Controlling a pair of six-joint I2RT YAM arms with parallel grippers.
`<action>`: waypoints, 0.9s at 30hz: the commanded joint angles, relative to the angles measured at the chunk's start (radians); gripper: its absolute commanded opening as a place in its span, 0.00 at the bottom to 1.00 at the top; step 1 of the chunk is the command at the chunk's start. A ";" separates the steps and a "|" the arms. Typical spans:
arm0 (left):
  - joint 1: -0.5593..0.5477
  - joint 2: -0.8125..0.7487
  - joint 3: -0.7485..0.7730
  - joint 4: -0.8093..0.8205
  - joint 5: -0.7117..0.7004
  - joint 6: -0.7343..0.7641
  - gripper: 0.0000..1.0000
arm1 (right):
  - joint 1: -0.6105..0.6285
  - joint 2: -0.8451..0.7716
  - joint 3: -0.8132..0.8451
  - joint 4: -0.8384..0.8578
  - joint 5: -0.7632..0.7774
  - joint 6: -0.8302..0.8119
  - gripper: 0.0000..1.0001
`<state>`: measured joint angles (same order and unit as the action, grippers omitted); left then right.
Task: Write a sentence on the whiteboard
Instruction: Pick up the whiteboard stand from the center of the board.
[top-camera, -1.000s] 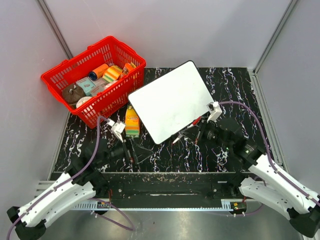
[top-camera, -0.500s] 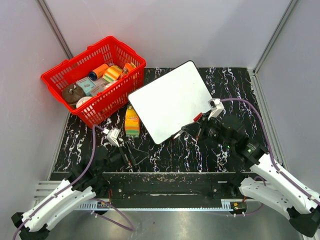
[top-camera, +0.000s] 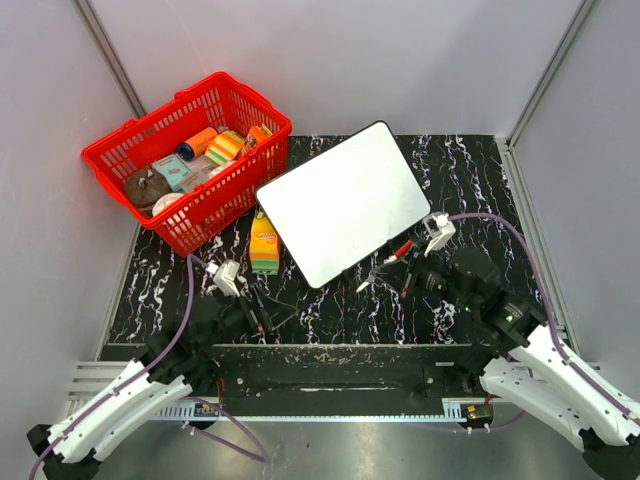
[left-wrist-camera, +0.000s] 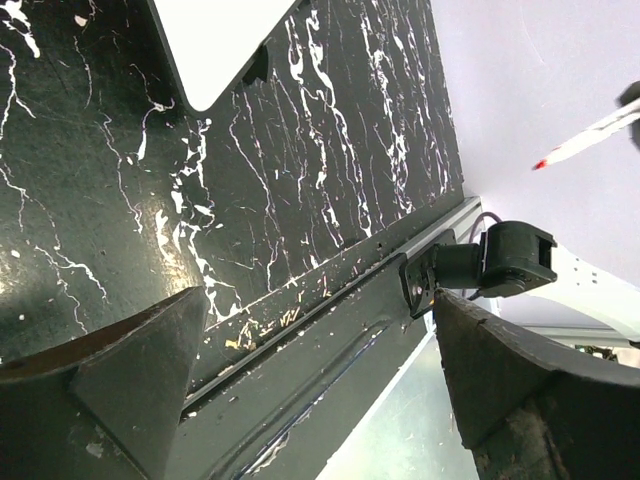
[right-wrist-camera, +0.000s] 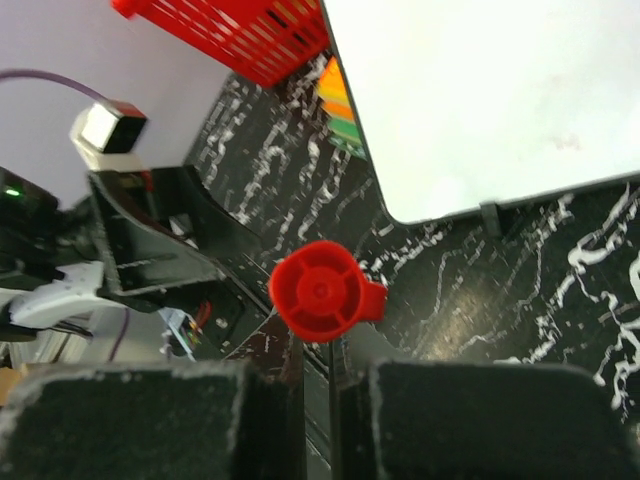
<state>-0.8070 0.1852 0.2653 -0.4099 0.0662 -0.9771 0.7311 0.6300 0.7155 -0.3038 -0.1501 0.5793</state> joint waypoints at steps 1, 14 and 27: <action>0.002 0.032 0.034 0.031 -0.043 0.009 0.99 | 0.001 0.033 -0.044 0.055 0.017 -0.039 0.00; 0.002 0.309 0.117 0.163 -0.183 0.098 0.99 | -0.132 0.296 0.093 0.176 -0.107 -0.100 0.00; 0.081 0.715 0.190 0.465 -0.169 0.190 0.97 | -0.536 0.427 0.022 0.483 -0.531 0.172 0.00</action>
<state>-0.7650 0.7811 0.4118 -0.1230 -0.1356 -0.8326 0.2264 1.0271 0.7410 0.0345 -0.5453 0.6460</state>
